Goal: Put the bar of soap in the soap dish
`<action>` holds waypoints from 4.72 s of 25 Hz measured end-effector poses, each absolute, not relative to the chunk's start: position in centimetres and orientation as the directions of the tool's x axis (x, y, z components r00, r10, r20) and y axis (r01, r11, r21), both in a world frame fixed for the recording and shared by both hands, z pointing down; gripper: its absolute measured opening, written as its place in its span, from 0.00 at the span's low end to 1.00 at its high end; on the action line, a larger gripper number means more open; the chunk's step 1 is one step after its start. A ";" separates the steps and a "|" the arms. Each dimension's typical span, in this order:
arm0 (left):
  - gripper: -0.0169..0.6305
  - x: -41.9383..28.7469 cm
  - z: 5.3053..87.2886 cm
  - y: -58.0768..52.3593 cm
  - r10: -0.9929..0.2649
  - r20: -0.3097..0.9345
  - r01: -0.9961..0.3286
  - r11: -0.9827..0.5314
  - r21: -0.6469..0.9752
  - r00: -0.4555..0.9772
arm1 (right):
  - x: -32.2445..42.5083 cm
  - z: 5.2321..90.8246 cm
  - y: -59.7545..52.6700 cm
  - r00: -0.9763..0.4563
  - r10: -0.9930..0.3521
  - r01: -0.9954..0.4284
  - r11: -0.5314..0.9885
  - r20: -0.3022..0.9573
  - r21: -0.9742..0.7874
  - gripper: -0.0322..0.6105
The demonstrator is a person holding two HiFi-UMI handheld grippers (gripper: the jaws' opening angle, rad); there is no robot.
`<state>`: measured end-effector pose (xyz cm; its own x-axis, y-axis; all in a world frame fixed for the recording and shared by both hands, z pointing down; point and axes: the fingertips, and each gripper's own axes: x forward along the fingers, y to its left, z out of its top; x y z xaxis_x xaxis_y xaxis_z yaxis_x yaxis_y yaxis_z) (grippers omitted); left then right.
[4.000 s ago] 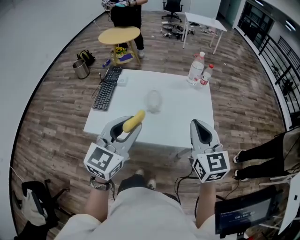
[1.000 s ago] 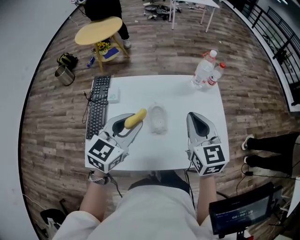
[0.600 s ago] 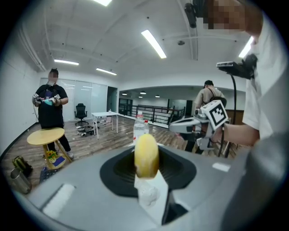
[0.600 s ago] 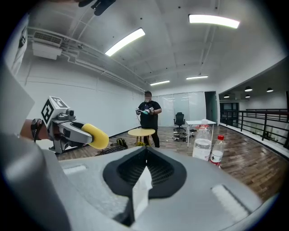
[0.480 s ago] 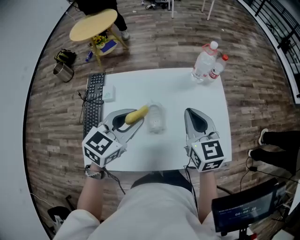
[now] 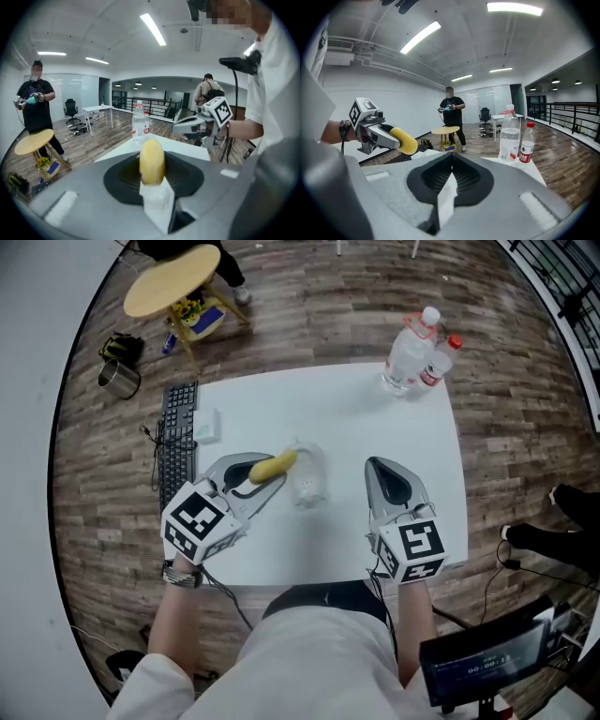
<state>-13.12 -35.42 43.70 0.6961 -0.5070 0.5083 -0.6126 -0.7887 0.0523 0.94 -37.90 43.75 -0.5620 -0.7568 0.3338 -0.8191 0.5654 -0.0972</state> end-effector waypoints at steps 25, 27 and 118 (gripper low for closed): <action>0.22 -11.7 52.8 -35.4 -0.217 0.695 -0.460 -0.869 0.183 0.686 | -0.4 48.9 -38.8 -0.575 -0.694 -0.808 0.565 0.434 -0.167 0.05; 0.22 -11.5 53.2 -35.5 -0.205 0.692 -0.456 -0.868 0.198 0.692 | -0.4 49.1 -38.8 -0.570 -0.693 -0.811 0.559 0.442 -0.172 0.05; 0.33 -11.4 60.2 -34.5 0.121 0.908 -0.462 -0.829 0.314 0.400 | 0.4 54.5 -37.8 -0.584 -0.603 -0.802 0.531 0.544 -0.273 0.05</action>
